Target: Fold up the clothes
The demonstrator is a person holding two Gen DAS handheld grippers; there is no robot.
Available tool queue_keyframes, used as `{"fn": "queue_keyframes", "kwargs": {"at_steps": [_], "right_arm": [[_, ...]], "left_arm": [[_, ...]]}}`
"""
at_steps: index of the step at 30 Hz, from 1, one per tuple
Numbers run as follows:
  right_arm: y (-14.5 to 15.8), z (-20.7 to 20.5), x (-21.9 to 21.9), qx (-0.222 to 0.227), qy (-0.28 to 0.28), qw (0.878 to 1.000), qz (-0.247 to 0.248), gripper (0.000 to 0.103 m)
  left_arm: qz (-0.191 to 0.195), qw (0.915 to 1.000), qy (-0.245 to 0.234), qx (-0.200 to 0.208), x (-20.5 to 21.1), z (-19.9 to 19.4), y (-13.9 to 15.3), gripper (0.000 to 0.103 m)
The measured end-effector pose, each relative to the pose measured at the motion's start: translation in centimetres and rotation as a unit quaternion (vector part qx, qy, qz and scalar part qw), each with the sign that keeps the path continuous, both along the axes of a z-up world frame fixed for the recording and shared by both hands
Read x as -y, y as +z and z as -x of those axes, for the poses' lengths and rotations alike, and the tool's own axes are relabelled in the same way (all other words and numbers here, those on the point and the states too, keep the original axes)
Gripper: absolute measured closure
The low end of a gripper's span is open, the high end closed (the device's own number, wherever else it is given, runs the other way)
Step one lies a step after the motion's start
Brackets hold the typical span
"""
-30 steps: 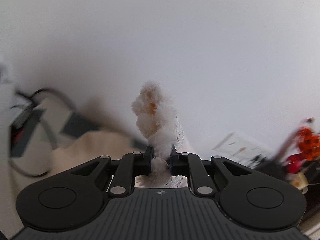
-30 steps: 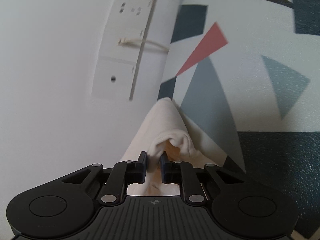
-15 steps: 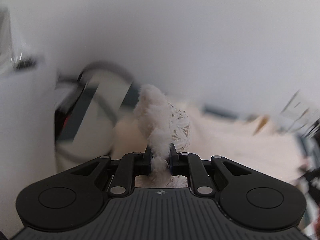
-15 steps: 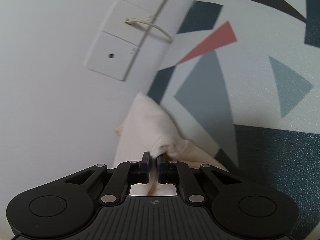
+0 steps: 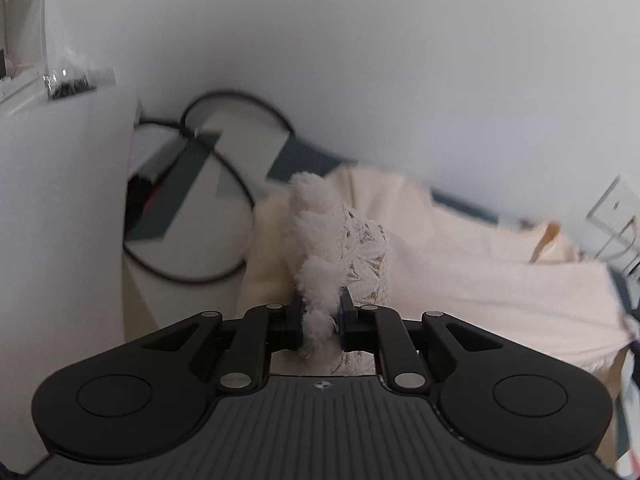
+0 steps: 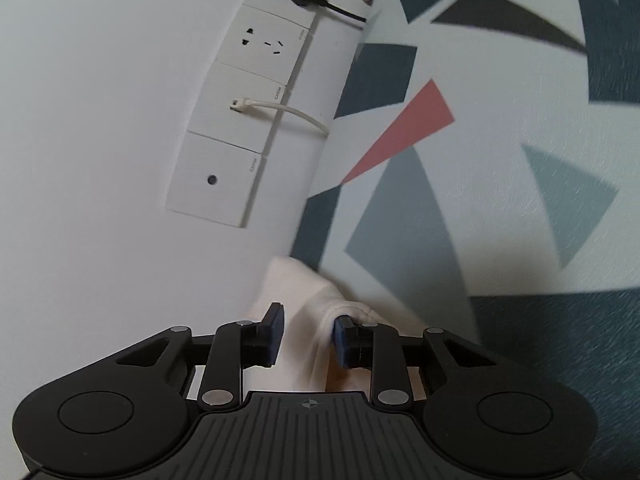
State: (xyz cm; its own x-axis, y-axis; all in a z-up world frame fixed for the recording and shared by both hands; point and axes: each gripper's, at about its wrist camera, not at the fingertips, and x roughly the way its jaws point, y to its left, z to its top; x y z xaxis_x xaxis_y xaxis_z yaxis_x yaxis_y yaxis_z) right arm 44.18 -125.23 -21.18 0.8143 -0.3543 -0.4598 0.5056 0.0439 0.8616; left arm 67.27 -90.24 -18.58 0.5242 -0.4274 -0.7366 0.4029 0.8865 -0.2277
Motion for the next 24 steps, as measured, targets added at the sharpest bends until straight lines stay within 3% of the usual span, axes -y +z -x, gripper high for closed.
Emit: {"fn": "queue_keyframes", "kwargs": {"at_steps": [4, 7, 9, 10, 12, 16, 20, 24], "right_arm": [[-1.9, 0.4, 0.3, 0.0, -0.004, 0.999, -0.041, 0.084], [-1.1, 0.8, 0.2, -0.002, 0.032, 0.998, -0.055, 0.069], [1.0, 1.5, -0.3, -0.037, 0.052, 0.998, -0.026, 0.056], [2.1, 1.9, -0.5, -0.054, 0.055, 0.997, -0.005, 0.054], [4.3, 2.4, -0.2, -0.073, 0.063, 0.994, 0.047, 0.054], [6.9, -1.4, 4.4, -0.097, 0.128, 0.981, 0.11, 0.053], [4.9, -5.6, 8.4, -0.126, 0.171, 0.967, 0.141, 0.047], [0.4, -9.8, 11.0, -0.172, 0.193, 0.958, 0.122, 0.048]], "left_arm": [[0.009, 0.9999, 0.005, -0.011, -0.4, -0.2, -0.5, 0.088], [-0.001, 0.9999, -0.005, -0.01, -0.2, -0.4, -0.5, 0.086], [-0.009, 0.9999, -0.009, -0.007, -0.1, -0.3, -0.4, 0.085], [-0.011, 0.9999, -0.009, -0.006, 0.0, -0.3, -0.4, 0.084], [-0.013, 0.9999, -0.006, -0.006, 0.0, -0.2, -0.5, 0.083], [-0.019, 0.9998, -0.005, 0.001, 0.2, 0.0, -0.9, 0.082], [-0.022, 0.9997, -0.001, 0.003, 0.2, 0.1, -0.9, 0.081], [-0.024, 0.9997, -0.001, 0.001, 0.2, 0.0, -1.0, 0.08]]}}
